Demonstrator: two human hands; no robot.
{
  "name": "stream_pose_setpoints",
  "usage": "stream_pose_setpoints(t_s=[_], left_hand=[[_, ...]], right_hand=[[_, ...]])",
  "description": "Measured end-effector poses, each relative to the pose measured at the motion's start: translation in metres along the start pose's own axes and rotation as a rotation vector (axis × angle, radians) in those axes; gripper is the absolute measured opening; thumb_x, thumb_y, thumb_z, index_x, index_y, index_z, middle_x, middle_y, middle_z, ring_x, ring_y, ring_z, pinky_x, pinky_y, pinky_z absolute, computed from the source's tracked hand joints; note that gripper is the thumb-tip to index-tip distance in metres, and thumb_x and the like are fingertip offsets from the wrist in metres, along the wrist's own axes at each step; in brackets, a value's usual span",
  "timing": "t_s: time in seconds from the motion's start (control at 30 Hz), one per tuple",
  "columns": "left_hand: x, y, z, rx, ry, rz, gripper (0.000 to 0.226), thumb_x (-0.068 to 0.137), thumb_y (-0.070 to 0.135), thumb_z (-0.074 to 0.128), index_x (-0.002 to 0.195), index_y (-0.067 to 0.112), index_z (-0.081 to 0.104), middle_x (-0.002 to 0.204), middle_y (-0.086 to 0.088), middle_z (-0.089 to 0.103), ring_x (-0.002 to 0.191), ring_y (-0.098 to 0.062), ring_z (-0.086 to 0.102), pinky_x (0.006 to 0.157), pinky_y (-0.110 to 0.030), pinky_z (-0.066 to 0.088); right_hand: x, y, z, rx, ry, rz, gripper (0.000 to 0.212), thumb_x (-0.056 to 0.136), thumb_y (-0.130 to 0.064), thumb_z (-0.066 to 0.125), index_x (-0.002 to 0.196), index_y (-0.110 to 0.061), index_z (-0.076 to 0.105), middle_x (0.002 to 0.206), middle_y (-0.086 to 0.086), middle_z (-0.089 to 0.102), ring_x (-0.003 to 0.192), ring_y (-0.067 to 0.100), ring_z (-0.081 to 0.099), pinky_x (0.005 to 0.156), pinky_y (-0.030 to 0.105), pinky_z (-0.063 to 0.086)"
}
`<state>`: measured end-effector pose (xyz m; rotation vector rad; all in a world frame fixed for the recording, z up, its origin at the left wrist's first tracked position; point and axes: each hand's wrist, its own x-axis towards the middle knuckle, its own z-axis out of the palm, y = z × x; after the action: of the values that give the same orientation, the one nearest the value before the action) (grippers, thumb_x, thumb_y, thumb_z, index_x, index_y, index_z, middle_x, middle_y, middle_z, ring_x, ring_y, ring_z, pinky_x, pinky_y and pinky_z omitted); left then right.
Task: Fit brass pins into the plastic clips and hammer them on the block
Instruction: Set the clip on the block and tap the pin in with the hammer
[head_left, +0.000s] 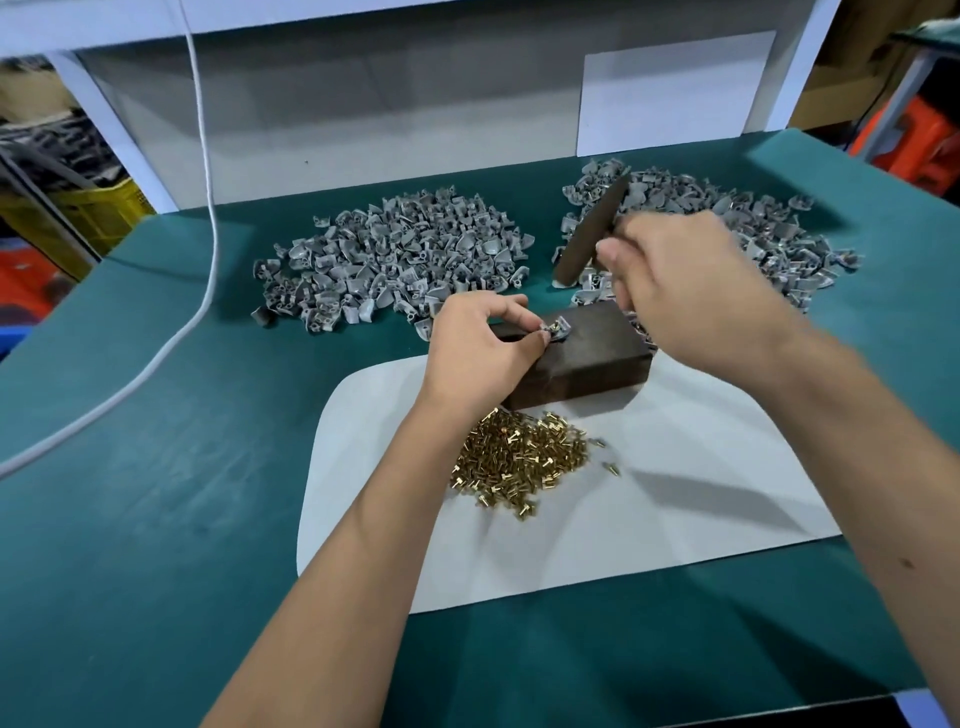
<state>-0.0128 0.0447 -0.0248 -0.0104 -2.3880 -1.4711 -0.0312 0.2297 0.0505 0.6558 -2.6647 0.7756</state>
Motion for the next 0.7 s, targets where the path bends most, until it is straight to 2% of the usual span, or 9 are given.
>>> stream_pose_setpoints(t_s=[0.07,0.1,0.2,0.27,0.37,0.4,0.53,0.6,0.7], left_hand=[[0.000,0.001,-0.001,0.015,0.004,-0.010,0.015,0.080,0.006,0.082,0.075,0.019,0.077,0.105,-0.004,0.076,0.111,-0.001,0.067,0.092,-0.011,0.049],[0.000,0.000,-0.001,0.016,0.003,-0.018,0.012,0.080,0.006,0.083,0.077,0.017,0.078,0.106,-0.005,0.076,0.111,-0.002,0.067,0.092,-0.010,0.049],[0.001,0.001,0.000,-0.013,-0.016,-0.065,0.008,0.079,0.004,0.082,0.083,0.011,0.081,0.103,-0.001,0.074,0.113,-0.003,0.066,0.094,-0.022,0.055],[-0.001,0.001,0.000,-0.007,-0.013,-0.083,0.008,0.080,0.005,0.083,0.081,0.013,0.081,0.093,0.010,0.071,0.112,-0.002,0.066,0.095,-0.024,0.054],[0.000,0.002,-0.001,0.012,0.004,-0.091,0.010,0.080,0.011,0.083,0.078,0.019,0.080,0.103,0.006,0.072,0.110,-0.001,0.066,0.098,-0.023,0.048],[0.001,0.002,-0.001,0.010,0.006,-0.091,0.010,0.080,0.011,0.083,0.077,0.020,0.080,0.103,0.005,0.072,0.111,-0.002,0.066,0.099,-0.024,0.049],[0.000,0.002,-0.001,-0.030,-0.019,-0.097,0.014,0.079,0.004,0.083,0.077,0.017,0.078,0.099,0.001,0.072,0.114,-0.004,0.066,0.099,-0.034,0.056],[-0.001,0.002,-0.001,-0.028,-0.010,-0.104,0.012,0.079,0.005,0.083,0.078,0.016,0.079,0.108,-0.004,0.074,0.113,-0.005,0.067,0.100,-0.034,0.055],[0.000,0.003,-0.001,0.006,0.005,-0.110,0.009,0.080,0.010,0.084,0.080,0.018,0.081,0.117,-0.004,0.074,0.112,-0.005,0.067,0.103,-0.028,0.050]], right_hand=[[-0.004,-0.009,0.002,-0.065,0.055,-0.032,0.024,0.108,-0.026,0.044,0.096,-0.014,0.061,0.080,0.013,0.065,0.066,0.034,0.060,0.063,0.041,0.049],[-0.005,-0.013,0.006,-0.182,-0.027,-0.062,0.022,0.108,-0.024,0.044,0.102,-0.013,0.062,0.084,0.014,0.064,0.067,0.034,0.059,0.063,0.038,0.046],[-0.005,-0.020,0.013,-0.351,-0.260,-0.059,0.023,0.109,-0.025,0.042,0.098,-0.012,0.058,0.093,0.020,0.067,0.079,0.040,0.062,0.072,0.045,0.052],[0.001,-0.018,0.005,-0.318,-0.222,-0.069,0.027,0.109,-0.027,0.042,0.094,-0.012,0.058,0.089,0.018,0.067,0.078,0.040,0.062,0.073,0.048,0.054],[0.000,-0.017,-0.003,-0.165,0.054,-0.042,0.025,0.108,-0.029,0.043,0.096,-0.014,0.058,0.078,0.017,0.060,0.063,0.037,0.054,0.061,0.044,0.049],[-0.001,-0.018,0.000,-0.156,0.051,-0.038,0.024,0.108,-0.029,0.043,0.094,-0.015,0.055,0.077,0.016,0.059,0.061,0.036,0.052,0.059,0.042,0.046],[-0.006,-0.022,0.011,-0.339,-0.285,-0.056,0.024,0.109,-0.026,0.042,0.088,-0.016,0.049,0.087,0.017,0.066,0.075,0.039,0.060,0.069,0.044,0.050],[0.000,-0.022,0.004,-0.351,-0.238,-0.095,0.027,0.109,-0.027,0.042,0.085,-0.017,0.051,0.086,0.016,0.065,0.073,0.037,0.059,0.070,0.046,0.053],[-0.002,-0.022,0.004,-0.136,0.052,-0.029,0.025,0.108,-0.028,0.043,0.089,-0.016,0.053,0.073,0.011,0.057,0.060,0.033,0.055,0.059,0.041,0.047]])
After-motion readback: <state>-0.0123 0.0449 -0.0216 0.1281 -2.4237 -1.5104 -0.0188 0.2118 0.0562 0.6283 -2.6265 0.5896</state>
